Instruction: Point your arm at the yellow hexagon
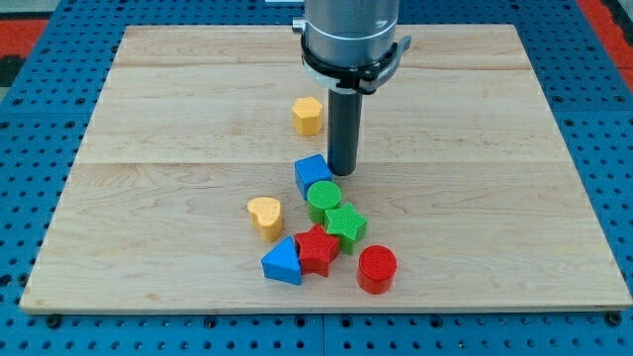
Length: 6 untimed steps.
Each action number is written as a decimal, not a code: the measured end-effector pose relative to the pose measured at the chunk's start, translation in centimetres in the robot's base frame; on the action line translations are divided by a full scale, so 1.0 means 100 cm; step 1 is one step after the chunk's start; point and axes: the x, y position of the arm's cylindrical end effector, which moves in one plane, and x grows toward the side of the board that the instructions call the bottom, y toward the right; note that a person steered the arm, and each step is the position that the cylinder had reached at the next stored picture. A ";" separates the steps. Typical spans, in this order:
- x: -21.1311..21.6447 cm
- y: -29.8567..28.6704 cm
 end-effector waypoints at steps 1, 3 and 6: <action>-0.013 0.000; -0.035 -0.001; -0.049 -0.001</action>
